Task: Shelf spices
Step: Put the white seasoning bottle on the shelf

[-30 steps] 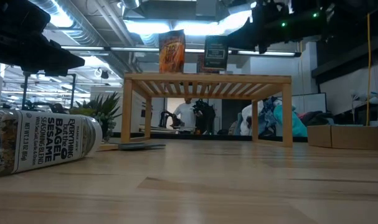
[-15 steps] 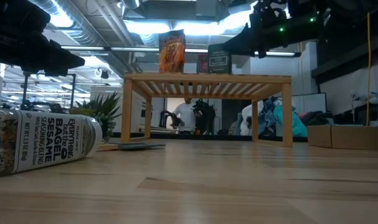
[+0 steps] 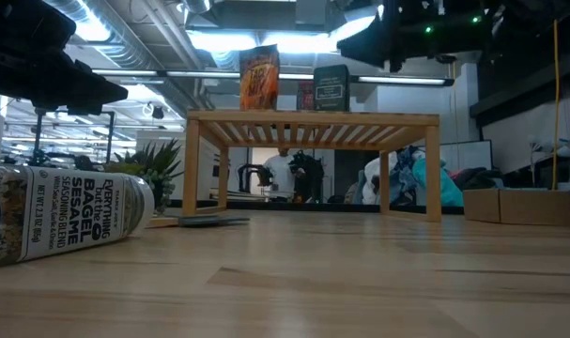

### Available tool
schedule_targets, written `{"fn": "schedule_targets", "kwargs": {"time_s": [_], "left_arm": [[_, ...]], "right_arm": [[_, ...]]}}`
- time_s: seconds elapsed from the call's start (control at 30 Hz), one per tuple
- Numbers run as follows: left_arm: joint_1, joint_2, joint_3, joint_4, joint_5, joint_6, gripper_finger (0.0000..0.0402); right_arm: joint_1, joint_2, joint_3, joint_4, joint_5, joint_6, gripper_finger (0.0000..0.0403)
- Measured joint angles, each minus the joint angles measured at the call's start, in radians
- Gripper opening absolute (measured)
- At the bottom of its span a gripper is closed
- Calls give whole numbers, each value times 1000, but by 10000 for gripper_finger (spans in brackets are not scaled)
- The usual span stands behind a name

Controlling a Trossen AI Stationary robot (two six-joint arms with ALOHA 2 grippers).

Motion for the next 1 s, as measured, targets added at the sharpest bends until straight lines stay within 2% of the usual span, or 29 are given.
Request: {"fn": "schedule_targets", "kwargs": {"time_s": [0.2,0.27,0.5,0.57,0.7,0.83,1.0], "left_arm": [[0,0,0,0,0,0,0],[0,0,0,0,0,0,0],[0,0,0,0,0,0,0],[0,0,0,0,0,0,0],[0,0,0,0,0,0,0],[0,0,0,0,0,0,0],[0,0,0,0,0,0,0]], "right_arm": [[9,-77,0,-9,-158,26,179],[40,-103,0,-23,-170,30,179],[280,-130,0,-150,-147,1,178],[374,-111,0,-178,-104,-3,178],[557,-31,0,-179,83,-4,178],[653,89,0,-91,218,-23,178],[644,270,0,107,196,-13,178]]}}
